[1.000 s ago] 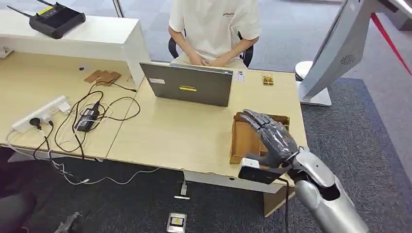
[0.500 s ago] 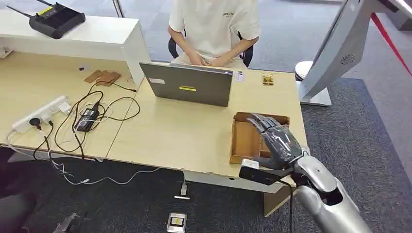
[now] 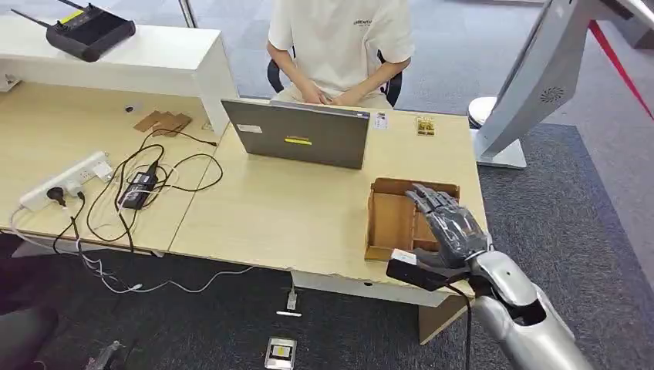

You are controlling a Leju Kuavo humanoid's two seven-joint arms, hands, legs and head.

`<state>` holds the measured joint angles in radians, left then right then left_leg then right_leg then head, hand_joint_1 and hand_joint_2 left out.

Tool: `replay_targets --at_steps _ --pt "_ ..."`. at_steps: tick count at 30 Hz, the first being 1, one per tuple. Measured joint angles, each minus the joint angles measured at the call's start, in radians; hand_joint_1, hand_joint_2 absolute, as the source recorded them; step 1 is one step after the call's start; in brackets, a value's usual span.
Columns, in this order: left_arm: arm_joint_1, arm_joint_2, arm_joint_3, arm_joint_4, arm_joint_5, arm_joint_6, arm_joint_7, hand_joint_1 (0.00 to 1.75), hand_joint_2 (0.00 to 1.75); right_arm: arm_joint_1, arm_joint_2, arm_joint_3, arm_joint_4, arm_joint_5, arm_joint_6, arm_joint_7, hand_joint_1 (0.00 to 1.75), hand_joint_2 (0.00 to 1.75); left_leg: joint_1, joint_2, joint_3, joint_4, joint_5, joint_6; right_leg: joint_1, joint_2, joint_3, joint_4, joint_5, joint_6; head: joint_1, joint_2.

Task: Pass the card to the sensor for recognition and then transmit it.

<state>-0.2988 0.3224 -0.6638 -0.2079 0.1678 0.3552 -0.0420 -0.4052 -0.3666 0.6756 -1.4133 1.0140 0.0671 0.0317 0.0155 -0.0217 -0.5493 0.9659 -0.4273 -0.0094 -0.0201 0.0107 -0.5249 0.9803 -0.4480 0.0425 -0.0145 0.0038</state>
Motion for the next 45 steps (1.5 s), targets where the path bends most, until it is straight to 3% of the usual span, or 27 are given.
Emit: replay_targets --at_steps 19,31,39,45 --pt "0.001 0.001 0.001 0.0 -0.015 -0.001 0.001 0.0 0.0 0.0 -0.004 -0.026 0.033 -0.033 0.015 -0.048 0.0 1.75 0.0 0.0 0.0 0.0 0.0 0.0 0.0 0.0 0.0 0.0 0.0 0.0 0.0 0.0" --pt "-0.004 0.008 0.002 0.0 -0.031 -0.007 0.007 0.0 0.0 0.021 -0.035 -0.024 -0.014 -0.086 0.081 -0.139 0.0 1.75 0.0 0.0 0.0 0.0 0.0 0.0 0.0 0.0 0.0 0.0 0.0 0.0 0.0 0.0" --pt "-0.003 0.015 0.013 0.0 -0.029 -0.006 0.001 0.0 0.0 0.022 -0.038 -0.022 -0.031 -0.066 0.083 -0.139 0.0 1.75 0.0 0.0 0.0 0.0 0.0 0.0 0.0 0.0 0.0 0.0 0.0 0.0 0.0 0.0" --pt "-0.004 0.017 0.016 0.0 -0.04 -0.005 0.0 0.0 0.0 0.018 -0.035 -0.014 -0.025 -0.03 0.043 -0.118 0.0 1.75 0.0 0.0 0.0 0.0 0.0 0.0 0.0 0.0 0.0 0.0 0.0 0.0 0.0 0.0"
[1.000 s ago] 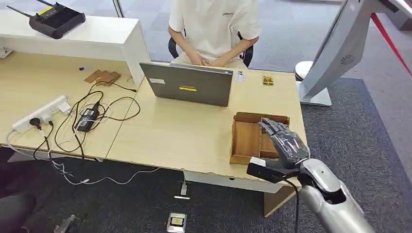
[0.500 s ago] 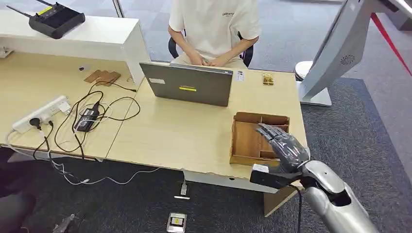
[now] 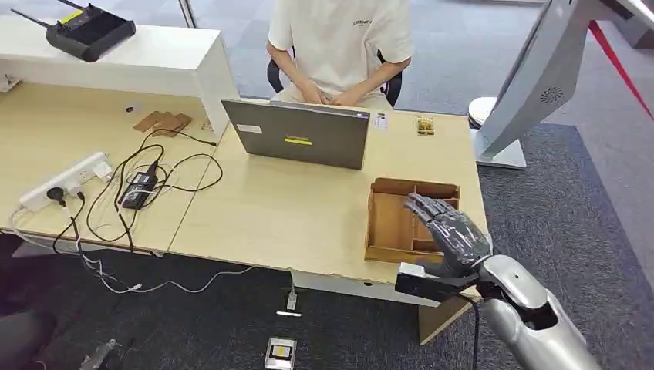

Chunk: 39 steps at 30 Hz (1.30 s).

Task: Pass the card to the sensor for recognition and then transmit it.

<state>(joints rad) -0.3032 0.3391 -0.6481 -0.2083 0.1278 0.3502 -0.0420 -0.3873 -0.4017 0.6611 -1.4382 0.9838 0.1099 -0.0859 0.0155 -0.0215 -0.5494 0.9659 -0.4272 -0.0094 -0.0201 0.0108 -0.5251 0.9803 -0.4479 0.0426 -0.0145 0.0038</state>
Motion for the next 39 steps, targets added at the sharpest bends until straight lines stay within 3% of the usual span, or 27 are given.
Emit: replay_targets --at_steps 8,22,39 --pt "-0.021 0.009 0.001 0.0 -0.013 0.002 -0.001 0.0 0.0 -0.009 0.014 0.009 0.005 0.016 -0.002 0.009 0.0 1.75 0.0 0.0 0.0 0.0 0.0 0.0 0.0 0.0 0.0 0.0 0.0 0.0 0.0 0.0" --pt "-0.062 0.031 0.001 -0.001 -0.047 -0.019 0.008 0.0 0.0 -0.022 0.029 0.009 0.004 0.032 0.079 0.01 0.0 1.75 0.0 0.0 0.0 0.0 0.0 0.0 0.0 0.0 0.0 0.0 0.0 0.0 0.0 0.0" --pt "-0.061 0.034 0.019 -0.002 -0.055 -0.016 0.018 0.0 0.0 -0.029 0.019 -0.001 0.064 0.102 0.1 0.117 0.0 1.75 0.0 0.0 0.0 0.0 0.0 0.0 0.0 0.0 0.0 0.0 0.0 0.0 0.0 0.0"
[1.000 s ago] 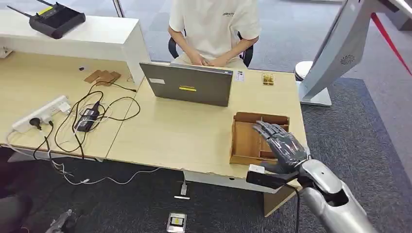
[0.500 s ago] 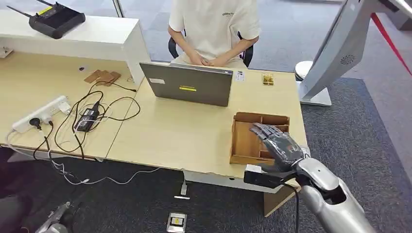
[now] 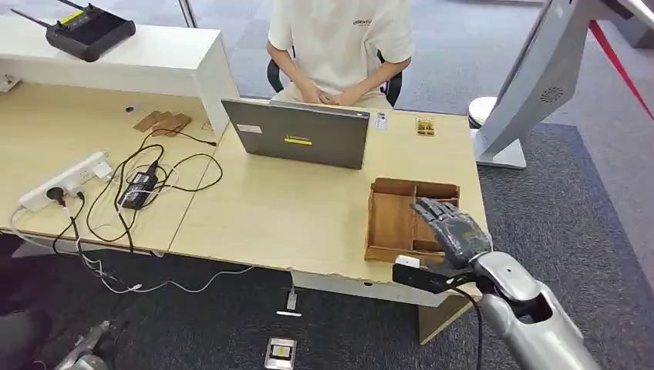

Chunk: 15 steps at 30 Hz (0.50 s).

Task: Pass the card to the sensor for recognition and then transmit it.

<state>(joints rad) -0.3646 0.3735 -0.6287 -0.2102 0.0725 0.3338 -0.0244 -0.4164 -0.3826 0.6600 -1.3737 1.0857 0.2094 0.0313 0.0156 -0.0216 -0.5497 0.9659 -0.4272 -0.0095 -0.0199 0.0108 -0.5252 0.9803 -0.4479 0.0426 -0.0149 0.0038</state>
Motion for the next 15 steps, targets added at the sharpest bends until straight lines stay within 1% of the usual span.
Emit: replay_targets --at_steps 7,15 --pt "0.008 0.004 0.005 0.0 -0.004 0.0 0.0 0.0 0.0 -0.001 -0.015 -0.009 0.034 0.005 0.003 0.025 0.0 1.75 0.0 0.0 0.0 0.0 0.0 0.0 0.0 0.0 0.0 0.0 0.0 0.0 0.0 0.0" --pt "0.016 0.005 0.006 0.0 -0.006 0.0 0.0 0.0 0.0 0.0 -0.031 -0.013 0.058 -0.001 0.003 0.03 0.0 1.75 0.0 0.0 0.0 0.0 0.0 0.0 0.0 0.0 0.0 0.0 0.0 0.0 0.0 0.0"
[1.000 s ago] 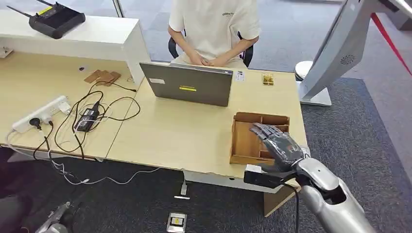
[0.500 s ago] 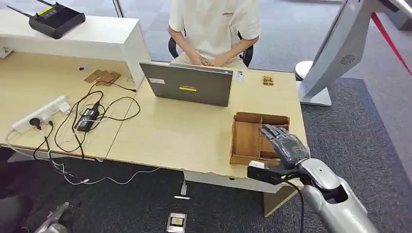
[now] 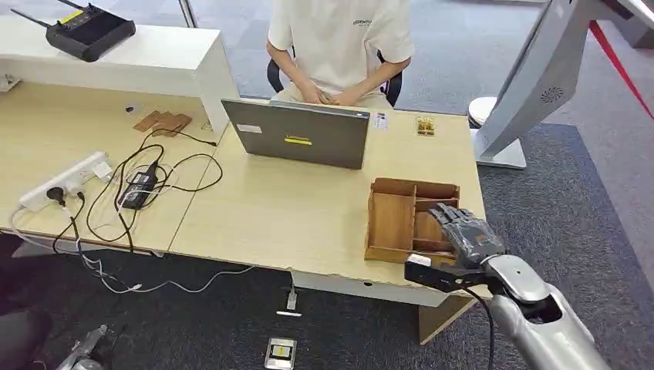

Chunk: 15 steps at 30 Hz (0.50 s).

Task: Pass the card to the sensor for recognition and then transmit it.

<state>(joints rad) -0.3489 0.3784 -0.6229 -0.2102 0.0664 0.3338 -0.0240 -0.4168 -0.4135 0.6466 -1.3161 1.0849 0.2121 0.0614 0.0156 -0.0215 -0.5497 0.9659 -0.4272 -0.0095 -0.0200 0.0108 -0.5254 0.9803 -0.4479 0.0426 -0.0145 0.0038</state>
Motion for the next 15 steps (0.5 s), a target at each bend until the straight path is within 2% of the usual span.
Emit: replay_targets --at_steps 8,15 --pt "0.001 0.0 0.002 0.0 -0.004 0.0 0.0 0.0 0.0 0.003 -0.005 -0.01 0.002 -0.021 -0.006 -0.004 0.0 1.75 0.0 0.0 0.0 0.0 0.0 0.0 0.0 0.0 0.0 0.0 0.0 0.0 0.0 0.0" --pt "0.002 0.0 0.011 0.0 -0.017 -0.002 0.0 0.0 0.0 0.021 -0.003 -0.013 -0.048 -0.059 0.0 -0.019 0.0 1.75 0.0 0.0 0.0 0.0 0.0 0.0 0.0 0.0 0.0 0.0 0.0 0.0 0.0 0.0"
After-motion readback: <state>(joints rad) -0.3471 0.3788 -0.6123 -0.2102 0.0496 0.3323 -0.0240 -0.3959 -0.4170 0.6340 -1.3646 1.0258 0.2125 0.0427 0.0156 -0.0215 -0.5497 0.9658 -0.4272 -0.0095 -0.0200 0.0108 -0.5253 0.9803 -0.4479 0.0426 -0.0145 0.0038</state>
